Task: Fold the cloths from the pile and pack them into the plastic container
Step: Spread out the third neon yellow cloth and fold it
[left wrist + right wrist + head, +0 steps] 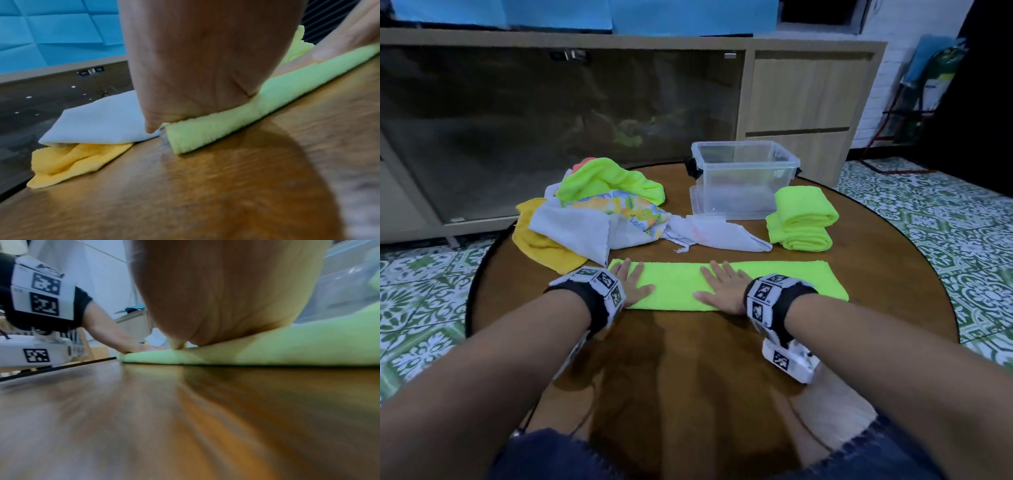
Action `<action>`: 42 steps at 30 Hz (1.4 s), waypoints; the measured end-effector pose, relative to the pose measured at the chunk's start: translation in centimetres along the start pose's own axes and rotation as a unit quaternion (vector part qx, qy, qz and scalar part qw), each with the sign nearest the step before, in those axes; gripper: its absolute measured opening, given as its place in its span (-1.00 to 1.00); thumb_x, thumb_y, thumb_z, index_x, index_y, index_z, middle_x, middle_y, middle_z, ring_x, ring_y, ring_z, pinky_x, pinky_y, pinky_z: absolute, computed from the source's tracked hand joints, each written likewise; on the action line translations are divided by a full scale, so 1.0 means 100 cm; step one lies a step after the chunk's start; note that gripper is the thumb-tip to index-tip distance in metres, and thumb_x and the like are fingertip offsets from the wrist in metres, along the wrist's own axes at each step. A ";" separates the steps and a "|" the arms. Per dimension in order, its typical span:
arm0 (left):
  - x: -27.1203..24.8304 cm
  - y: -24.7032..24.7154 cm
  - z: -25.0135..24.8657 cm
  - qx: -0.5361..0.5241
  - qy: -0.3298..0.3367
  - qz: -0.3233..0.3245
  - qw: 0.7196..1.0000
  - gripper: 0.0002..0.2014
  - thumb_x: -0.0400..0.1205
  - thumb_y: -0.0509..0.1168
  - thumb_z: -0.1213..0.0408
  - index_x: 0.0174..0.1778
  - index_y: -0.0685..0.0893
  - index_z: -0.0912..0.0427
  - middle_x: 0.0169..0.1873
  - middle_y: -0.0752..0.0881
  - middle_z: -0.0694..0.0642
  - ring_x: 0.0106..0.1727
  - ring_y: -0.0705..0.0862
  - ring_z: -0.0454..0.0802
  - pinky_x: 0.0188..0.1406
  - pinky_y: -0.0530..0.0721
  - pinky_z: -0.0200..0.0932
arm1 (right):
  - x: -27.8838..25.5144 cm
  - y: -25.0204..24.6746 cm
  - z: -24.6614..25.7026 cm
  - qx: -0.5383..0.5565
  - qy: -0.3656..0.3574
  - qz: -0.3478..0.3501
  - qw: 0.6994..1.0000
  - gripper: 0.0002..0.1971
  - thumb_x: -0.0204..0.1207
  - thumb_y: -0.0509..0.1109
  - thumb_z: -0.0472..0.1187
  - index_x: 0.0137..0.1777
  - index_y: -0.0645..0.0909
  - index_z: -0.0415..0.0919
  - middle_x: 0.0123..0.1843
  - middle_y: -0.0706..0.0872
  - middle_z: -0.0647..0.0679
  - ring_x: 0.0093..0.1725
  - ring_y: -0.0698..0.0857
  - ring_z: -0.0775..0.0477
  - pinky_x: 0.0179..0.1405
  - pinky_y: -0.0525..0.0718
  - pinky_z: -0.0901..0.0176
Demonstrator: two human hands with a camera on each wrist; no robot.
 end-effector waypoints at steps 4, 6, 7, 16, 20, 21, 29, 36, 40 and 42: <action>-0.001 -0.003 0.001 0.014 -0.014 0.022 1.000 -0.31 0.71 -0.08 -0.15 0.67 -0.12 0.11 0.66 -0.14 0.14 0.67 -0.13 0.11 0.61 -0.12 0.04 | -0.014 0.002 -0.043 0.005 0.035 -0.006 0.999 -0.33 0.68 -0.20 0.21 0.67 -0.28 -0.11 0.68 -0.32 -0.10 0.67 -0.25 -0.14 0.63 -0.13 -0.11; -0.001 -0.007 0.003 0.018 -0.021 0.054 0.998 -0.30 0.71 -0.11 -0.18 0.67 -0.17 0.08 0.66 -0.20 0.11 0.67 -0.18 0.10 0.59 -0.15 0.08 | -0.020 0.001 -0.065 0.004 0.057 -0.004 0.998 -0.34 0.69 -0.21 0.18 0.67 -0.28 -0.12 0.68 -0.32 -0.12 0.67 -0.24 -0.15 0.62 -0.11 -0.11; -0.002 -0.009 0.002 0.026 -0.019 0.055 0.998 -0.30 0.71 -0.12 -0.19 0.67 -0.18 0.08 0.66 -0.22 0.11 0.67 -0.19 0.10 0.60 -0.14 0.09 | -0.023 0.001 -0.078 0.004 0.070 -0.003 0.998 -0.34 0.69 -0.21 0.18 0.66 -0.29 -0.12 0.68 -0.32 -0.12 0.67 -0.24 -0.16 0.62 -0.10 -0.13; -0.004 -0.041 0.003 0.127 -0.025 -0.039 0.991 -0.50 0.76 -0.05 0.00 0.61 0.20 0.10 0.53 0.36 0.14 0.50 0.39 0.13 0.37 0.39 -0.04 | -0.037 -0.014 -0.158 0.066 0.211 -0.051 0.974 -0.46 0.74 0.00 -0.05 0.64 0.08 -0.25 0.65 0.17 -0.23 0.58 0.27 -0.26 0.46 0.33 0.01; 0.006 -0.041 0.017 0.122 -0.075 -0.055 0.988 -0.56 0.75 -0.02 0.02 0.55 0.30 0.05 0.41 0.49 0.11 0.43 0.42 0.15 0.34 0.44 0.06 | -0.042 -0.024 -0.161 0.013 0.230 -0.115 0.966 -0.59 0.68 0.12 -0.18 0.53 0.38 -0.09 0.48 0.45 -0.21 0.42 0.45 -0.25 0.27 0.53 -0.05; 0.009 -0.042 0.020 0.119 -0.082 -0.062 0.988 -0.58 0.75 0.00 0.03 0.52 0.34 0.05 0.38 0.50 0.12 0.43 0.41 0.15 0.35 0.44 0.06 | -0.042 -0.025 -0.161 0.005 0.232 -0.121 0.965 -0.59 0.66 0.14 -0.20 0.51 0.40 -0.05 0.47 0.46 -0.20 0.41 0.44 -0.25 0.27 0.54 -0.06; 0.022 -0.053 0.021 -0.018 -0.069 -0.084 0.994 -0.81 0.75 0.09 0.23 -0.06 0.54 0.23 -0.24 0.56 0.04 -0.20 0.53 -0.02 -0.19 0.38 -0.24 | -0.042 -0.033 -0.164 0.189 0.248 -0.191 0.931 -0.63 0.63 0.25 -0.28 0.41 0.48 -0.36 0.26 0.61 -0.33 0.09 0.58 -0.26 -0.18 0.43 0.15; 0.017 -0.052 0.032 -0.144 -0.115 -0.105 0.977 -0.56 0.75 0.06 0.31 -0.50 0.23 0.13 -0.49 0.27 0.06 -0.48 0.23 -0.11 -0.55 0.13 -0.32 | -0.031 -0.029 -0.166 0.225 0.248 -0.192 0.922 -0.65 0.69 0.14 -0.27 0.42 0.42 -0.41 0.28 0.57 -0.40 -0.01 0.51 -0.20 -0.29 0.40 0.12; 0.030 -0.048 0.032 -0.202 -0.112 -0.141 0.963 -0.58 0.74 0.08 0.33 -0.48 0.22 0.12 -0.47 0.27 0.04 -0.47 0.23 -0.13 -0.53 0.15 -0.34 | -0.024 -0.025 -0.165 0.239 0.270 -0.189 0.913 -0.62 0.72 0.07 -0.23 0.44 0.31 -0.44 0.32 0.52 -0.45 0.26 0.55 -0.38 0.07 0.51 -0.02; 0.035 -0.047 0.029 -0.217 -0.120 -0.191 0.950 -0.63 0.74 0.09 0.35 -0.44 0.32 0.20 -0.44 0.37 0.07 -0.45 0.32 -0.07 -0.51 0.19 -0.34 | -0.023 -0.026 -0.164 0.238 0.278 -0.189 0.911 -0.61 0.73 0.06 -0.22 0.45 0.28 -0.45 0.33 0.51 -0.47 0.28 0.54 -0.40 0.14 0.51 -0.06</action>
Point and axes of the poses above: each hand's wrist, its own x-axis towards the middle knuckle, its own y-axis out of the palm, z = x × y, the point moved 1 cm from there along x, towards the middle knuckle
